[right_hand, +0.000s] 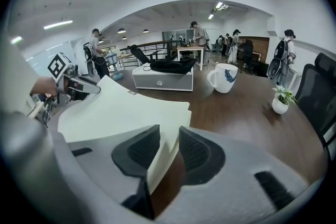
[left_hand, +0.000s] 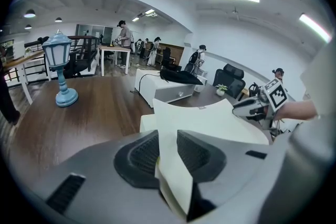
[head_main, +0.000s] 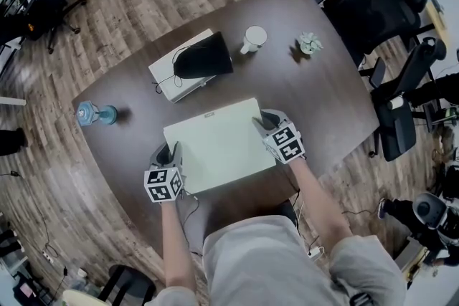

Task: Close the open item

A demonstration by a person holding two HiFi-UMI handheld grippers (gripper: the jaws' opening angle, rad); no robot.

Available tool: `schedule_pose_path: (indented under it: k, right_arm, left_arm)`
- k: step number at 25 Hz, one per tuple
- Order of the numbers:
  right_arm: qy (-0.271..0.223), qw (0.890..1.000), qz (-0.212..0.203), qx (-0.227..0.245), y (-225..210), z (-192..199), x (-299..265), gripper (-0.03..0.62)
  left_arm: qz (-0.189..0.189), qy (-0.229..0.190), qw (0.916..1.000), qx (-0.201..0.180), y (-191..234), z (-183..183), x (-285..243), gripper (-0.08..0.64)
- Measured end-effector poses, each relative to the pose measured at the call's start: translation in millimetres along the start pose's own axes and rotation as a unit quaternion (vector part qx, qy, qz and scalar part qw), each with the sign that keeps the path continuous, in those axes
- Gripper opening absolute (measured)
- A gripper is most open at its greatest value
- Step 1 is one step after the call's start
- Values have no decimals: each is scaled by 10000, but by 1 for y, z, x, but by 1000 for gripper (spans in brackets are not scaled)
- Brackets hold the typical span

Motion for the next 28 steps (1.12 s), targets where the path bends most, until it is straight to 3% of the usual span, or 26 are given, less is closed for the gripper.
schedule_pose_path:
  k: [6, 11, 18, 28]
  right_arm:
    - [49, 9998, 160, -97, 2, -2, 0, 120]
    - [-137, 9991, 314, 243, 12, -3, 4, 89]
    - [-144, 9990, 354, 211, 14, -2, 4, 83]
    - [-48, 9992, 400, 54, 14, -3, 3, 81]
  left_arm:
    - [-110, 25, 9999, 37, 0, -3, 1, 84]
    - [-452, 2, 9990, -36, -3, -1, 2, 126]
    - [-824, 210, 9960, -277, -7, 0, -1, 160]
    - [-802, 349, 9960, -185, -6, -2, -3, 152]
Point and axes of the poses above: the fingertips, and each gripper's own axes: x backward along the fingers, y to its left, z out of its underside, the point moved 10 cm from there along x, backward along the fingers, and after that the axes turned 9 degrees about z, right-handed, at the moved point
